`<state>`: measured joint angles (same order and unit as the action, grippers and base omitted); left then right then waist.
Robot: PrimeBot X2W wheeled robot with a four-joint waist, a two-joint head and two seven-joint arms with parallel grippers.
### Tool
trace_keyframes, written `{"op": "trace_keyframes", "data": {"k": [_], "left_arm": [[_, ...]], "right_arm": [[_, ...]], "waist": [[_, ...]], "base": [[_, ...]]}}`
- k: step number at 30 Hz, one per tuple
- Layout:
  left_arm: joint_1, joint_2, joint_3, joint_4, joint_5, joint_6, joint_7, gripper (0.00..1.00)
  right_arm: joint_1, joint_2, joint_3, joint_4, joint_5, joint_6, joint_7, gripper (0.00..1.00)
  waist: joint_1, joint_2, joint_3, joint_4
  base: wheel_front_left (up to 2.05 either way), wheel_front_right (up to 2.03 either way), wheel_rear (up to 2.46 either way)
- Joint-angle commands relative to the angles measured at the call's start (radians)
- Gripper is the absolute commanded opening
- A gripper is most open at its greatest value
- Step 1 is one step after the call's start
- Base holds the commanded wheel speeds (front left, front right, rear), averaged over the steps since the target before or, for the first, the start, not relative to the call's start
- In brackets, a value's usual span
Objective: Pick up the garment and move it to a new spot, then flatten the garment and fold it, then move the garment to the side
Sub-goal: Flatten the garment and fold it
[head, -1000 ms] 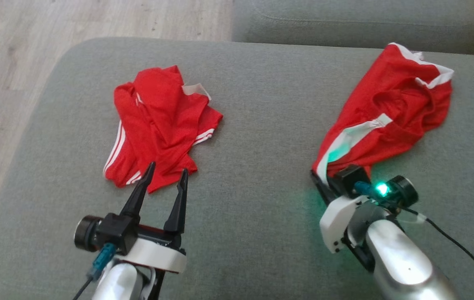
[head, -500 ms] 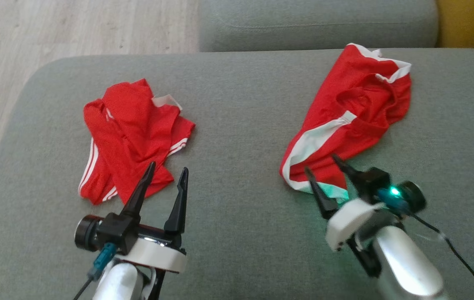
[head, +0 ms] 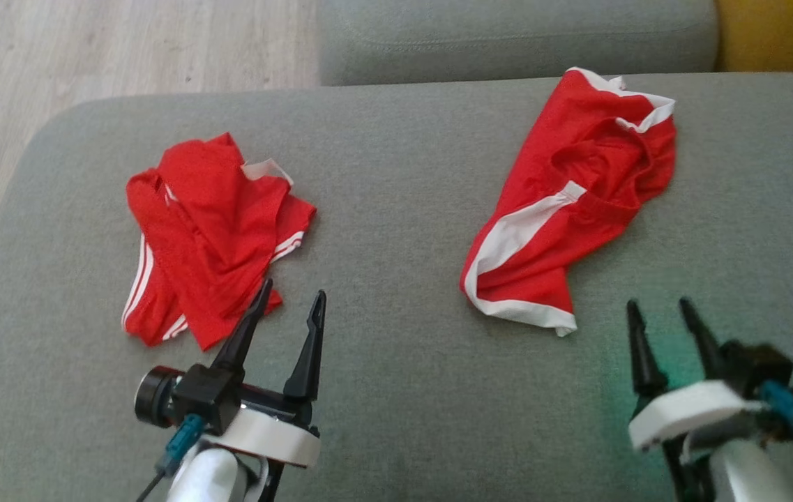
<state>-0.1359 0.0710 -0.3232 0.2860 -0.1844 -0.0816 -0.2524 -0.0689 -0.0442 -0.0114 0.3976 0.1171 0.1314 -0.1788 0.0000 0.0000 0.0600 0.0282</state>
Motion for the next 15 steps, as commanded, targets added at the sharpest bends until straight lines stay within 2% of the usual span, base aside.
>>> {"op": "trace_keyframes", "data": {"k": [1,7,11,15], "left_arm": [[-0.043,-0.003,0.031,-0.027,0.006,-0.005,-0.009,1.00],[-0.066,-0.007,0.036,-0.018,-0.001,-0.011,-0.009,1.00],[-0.089,-0.010,0.042,-0.016,-0.007,-0.014,-0.009,1.00],[-0.106,-0.013,0.038,-0.012,-0.006,-0.020,-0.009,1.00]], "right_arm": [[-0.085,-0.006,0.008,-0.040,-0.018,-0.001,0.003,1.00],[-0.235,-0.006,-0.027,0.002,-0.091,-0.001,0.122,1.00],[-0.369,-0.007,-0.055,0.090,-0.164,-0.001,0.234,1.00],[-0.469,-0.037,-0.089,0.192,-0.230,-0.001,0.302,1.00]], "waist": [[0.0000,0.0000,0.016,0.018],[0.0000,0.0000,0.066,0.066],[0.0000,0.0000,0.103,0.109],[0.0000,0.0000,0.132,0.150]], "base": [[0.00,0.00,0.00],[0.00,0.00,0.00],[0.00,0.00,0.00],[0.00,0.00,0.00]]}}
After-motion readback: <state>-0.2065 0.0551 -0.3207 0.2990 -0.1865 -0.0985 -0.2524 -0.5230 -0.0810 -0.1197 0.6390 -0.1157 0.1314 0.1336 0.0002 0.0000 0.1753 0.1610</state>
